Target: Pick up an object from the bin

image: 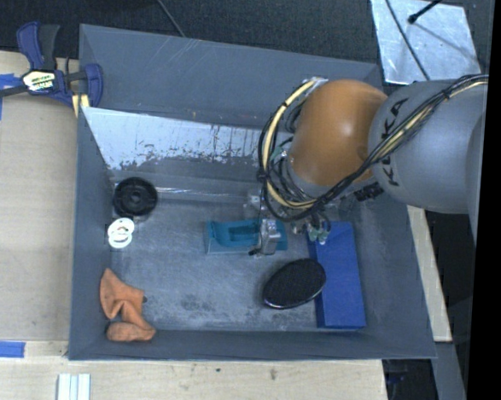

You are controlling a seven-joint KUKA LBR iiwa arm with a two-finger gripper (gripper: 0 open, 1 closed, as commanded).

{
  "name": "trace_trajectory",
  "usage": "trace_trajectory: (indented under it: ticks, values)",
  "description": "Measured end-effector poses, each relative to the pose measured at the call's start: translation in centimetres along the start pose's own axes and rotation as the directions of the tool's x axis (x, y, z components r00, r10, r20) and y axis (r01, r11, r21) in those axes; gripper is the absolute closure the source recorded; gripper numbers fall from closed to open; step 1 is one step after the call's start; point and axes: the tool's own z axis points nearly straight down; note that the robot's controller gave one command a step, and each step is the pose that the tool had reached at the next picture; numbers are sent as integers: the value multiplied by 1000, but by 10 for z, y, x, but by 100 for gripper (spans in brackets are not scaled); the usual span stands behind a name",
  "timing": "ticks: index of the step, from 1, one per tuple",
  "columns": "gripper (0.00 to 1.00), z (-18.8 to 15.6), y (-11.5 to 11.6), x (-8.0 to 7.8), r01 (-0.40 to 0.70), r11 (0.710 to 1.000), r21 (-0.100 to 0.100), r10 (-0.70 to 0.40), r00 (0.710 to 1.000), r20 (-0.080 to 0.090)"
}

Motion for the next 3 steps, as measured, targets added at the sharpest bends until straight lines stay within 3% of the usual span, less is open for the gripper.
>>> trace_trajectory:
  ticks: [1,2,3]
  values:
    - [100,0,0,0,0,1000,0,0,1000,0]
    - [100,-119,27,26,27,1000,-1,-27,1000,3]
    - [0,-119,27,26,26,1000,-1,-26,1000,3]
